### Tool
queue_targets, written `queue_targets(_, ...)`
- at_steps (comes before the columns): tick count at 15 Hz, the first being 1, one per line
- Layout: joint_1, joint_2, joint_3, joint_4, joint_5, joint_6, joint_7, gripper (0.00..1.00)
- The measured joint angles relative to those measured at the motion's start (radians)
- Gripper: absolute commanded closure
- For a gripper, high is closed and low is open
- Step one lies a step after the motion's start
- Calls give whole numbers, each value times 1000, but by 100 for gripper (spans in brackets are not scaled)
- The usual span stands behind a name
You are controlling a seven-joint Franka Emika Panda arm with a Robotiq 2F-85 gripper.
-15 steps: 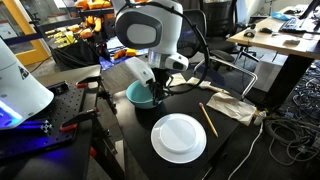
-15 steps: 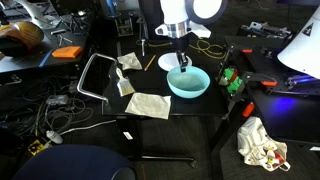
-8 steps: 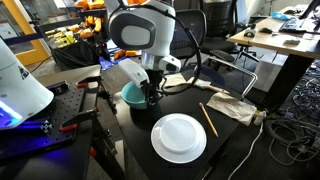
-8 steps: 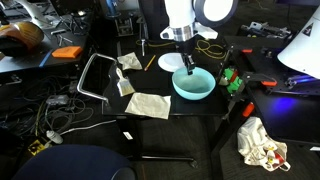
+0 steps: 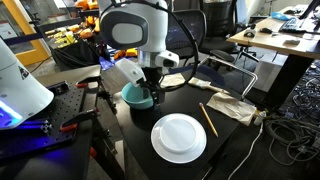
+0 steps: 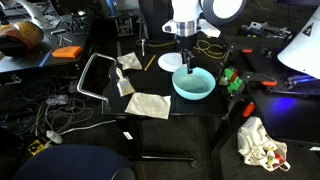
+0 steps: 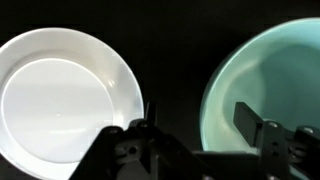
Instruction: Move the bowl forward
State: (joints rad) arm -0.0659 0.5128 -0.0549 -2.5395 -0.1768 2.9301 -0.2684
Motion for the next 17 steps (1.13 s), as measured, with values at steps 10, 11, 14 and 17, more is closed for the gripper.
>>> queue_targets(10, -55, -235, 41, -136, 42, 92, 0, 0)
queue_targets(11, -72, -253, 62, -142, 63, 94, -1, 0)
queue_targets(14, -99, -287, 111, -146, 108, 94, -2, 0)
queue_targets(17, -97, -280, 109, -147, 108, 94, -2, 0)
